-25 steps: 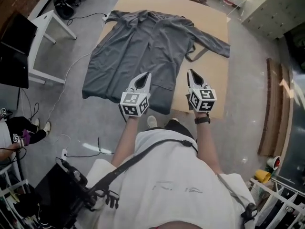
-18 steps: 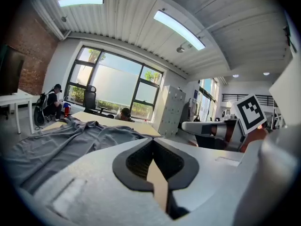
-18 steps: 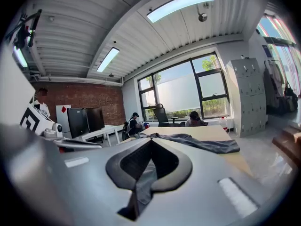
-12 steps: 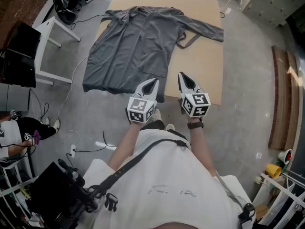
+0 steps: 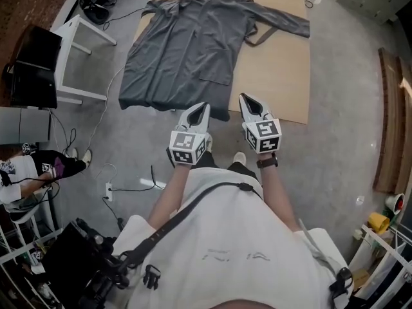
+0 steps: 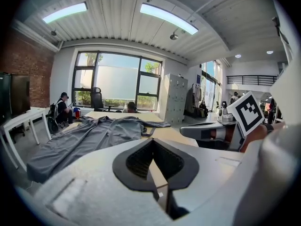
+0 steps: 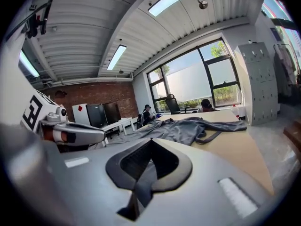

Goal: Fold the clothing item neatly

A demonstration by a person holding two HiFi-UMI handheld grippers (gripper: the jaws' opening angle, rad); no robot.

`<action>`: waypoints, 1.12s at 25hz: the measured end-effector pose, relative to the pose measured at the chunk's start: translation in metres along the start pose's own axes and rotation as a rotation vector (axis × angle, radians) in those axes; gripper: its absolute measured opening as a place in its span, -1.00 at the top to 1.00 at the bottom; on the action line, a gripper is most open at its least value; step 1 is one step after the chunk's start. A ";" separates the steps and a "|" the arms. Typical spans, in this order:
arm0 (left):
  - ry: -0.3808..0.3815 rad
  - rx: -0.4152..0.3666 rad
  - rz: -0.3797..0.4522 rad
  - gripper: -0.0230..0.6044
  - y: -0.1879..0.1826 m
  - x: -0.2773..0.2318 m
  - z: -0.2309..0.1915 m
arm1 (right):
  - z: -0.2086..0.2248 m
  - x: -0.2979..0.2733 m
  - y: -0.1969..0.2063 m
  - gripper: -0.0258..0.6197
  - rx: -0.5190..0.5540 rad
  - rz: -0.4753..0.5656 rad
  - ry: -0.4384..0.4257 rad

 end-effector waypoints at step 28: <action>-0.254 0.232 0.123 0.93 -0.045 0.098 -0.438 | -0.207 -0.346 -0.088 0.90 0.145 -0.141 -0.208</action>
Point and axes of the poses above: the fingertips, and each gripper's own axes: x backward along the fingers, z to its right, y out of its underside, the point moved 2 cm from there along x, backward along the fingers, and after that the axes turned 10 degrees about x, right-handed, at the moved point
